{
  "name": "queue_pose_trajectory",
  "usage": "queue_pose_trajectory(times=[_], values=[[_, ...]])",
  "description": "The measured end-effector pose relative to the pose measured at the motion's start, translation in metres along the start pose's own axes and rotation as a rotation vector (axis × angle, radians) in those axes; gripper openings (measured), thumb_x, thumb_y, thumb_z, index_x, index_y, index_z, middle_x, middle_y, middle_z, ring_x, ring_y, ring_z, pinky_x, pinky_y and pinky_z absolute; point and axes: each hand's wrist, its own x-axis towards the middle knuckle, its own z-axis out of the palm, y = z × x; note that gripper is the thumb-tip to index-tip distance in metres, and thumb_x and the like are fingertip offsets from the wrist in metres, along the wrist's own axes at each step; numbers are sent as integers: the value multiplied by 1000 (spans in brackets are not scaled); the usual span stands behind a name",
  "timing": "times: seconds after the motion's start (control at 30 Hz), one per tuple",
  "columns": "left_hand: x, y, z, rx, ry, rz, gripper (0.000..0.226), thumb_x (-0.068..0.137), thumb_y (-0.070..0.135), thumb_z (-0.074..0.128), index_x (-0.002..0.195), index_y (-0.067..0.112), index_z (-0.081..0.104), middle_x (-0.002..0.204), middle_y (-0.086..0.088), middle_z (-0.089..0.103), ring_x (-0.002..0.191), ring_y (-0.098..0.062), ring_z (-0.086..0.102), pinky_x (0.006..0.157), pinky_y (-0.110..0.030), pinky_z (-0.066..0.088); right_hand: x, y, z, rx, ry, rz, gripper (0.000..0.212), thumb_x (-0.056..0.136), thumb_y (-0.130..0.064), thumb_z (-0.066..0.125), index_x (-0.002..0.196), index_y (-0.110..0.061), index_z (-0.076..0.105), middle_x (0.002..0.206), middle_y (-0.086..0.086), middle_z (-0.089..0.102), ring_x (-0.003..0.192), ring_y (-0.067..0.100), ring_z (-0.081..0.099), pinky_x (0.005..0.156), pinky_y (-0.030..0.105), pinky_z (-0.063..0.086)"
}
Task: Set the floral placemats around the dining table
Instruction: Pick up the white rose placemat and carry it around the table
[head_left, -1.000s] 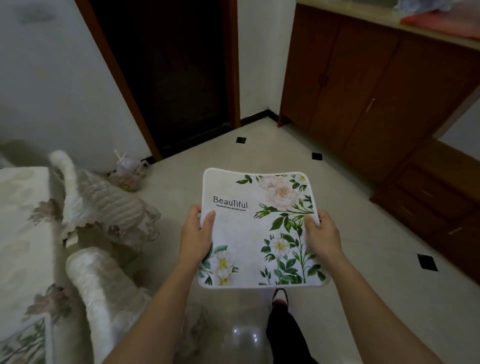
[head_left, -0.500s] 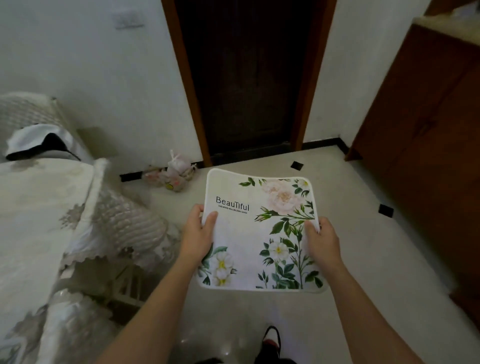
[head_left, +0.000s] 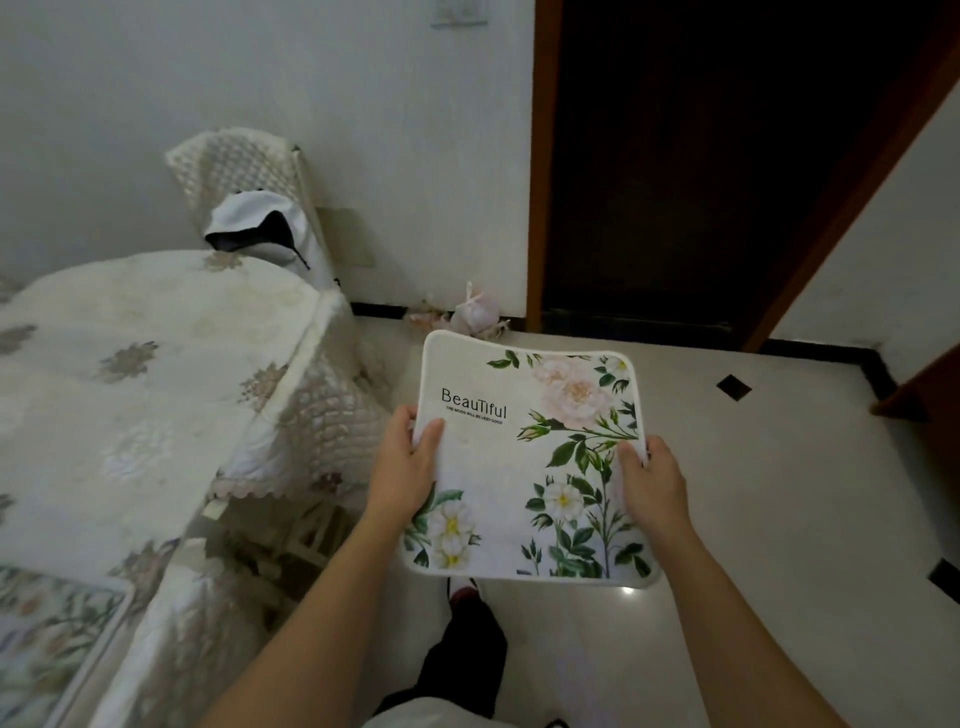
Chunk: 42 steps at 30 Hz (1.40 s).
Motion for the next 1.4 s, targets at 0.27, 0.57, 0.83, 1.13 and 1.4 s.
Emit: queue_pose_trajectory(times=[0.27, 0.57, 0.83, 1.13, 1.4], values=[[102, -17, -25, -24, 100, 1, 12, 99, 24, 56, 97, 13, 53, 88, -2, 67, 78, -17, 65, 65, -35, 54, 78, -62, 76, -39, -53, -62, 17, 102, -28, 47, 100, -14, 56, 88, 1, 63, 79, 17, 61, 67, 33, 51], [258, -21, -94, -63, 187, -27, 10, 99, 28, 56, 95, 19, 53, 86, 1, 69, 75, -14, 66, 62, -33, 50, 169, -181, 195, -106, -89, -132, 16, 102, -28, 47, 103, -16, 56, 91, 0, 62, 77, 11, 60, 55, 26, 42], [307, -55, -183, -131, 406, -141, 16, 94, 40, 57, 90, 26, 49, 82, -13, 72, 75, -33, 69, 67, -53, 54, 202, -261, 315, -197, -268, -265, 19, 101, -30, 47, 109, -17, 58, 98, 3, 63, 91, 22, 61, 69, 33, 45], [282, -102, -266, -233, 802, -287, 12, 97, 34, 58, 91, 25, 52, 81, -8, 72, 72, -24, 69, 60, -37, 52, 185, -322, 460, -272, -674, -478, 19, 100, -30, 51, 106, -16, 62, 91, 1, 66, 84, 21, 64, 66, 32, 48], [251, -119, -299, -287, 1129, -446, 11, 98, 34, 56, 92, 25, 53, 86, -5, 74, 78, -21, 72, 67, -41, 59, 162, -346, 570, -296, -1032, -604, 15, 98, -28, 54, 98, -16, 62, 94, 5, 67, 87, 23, 63, 73, 38, 54]])
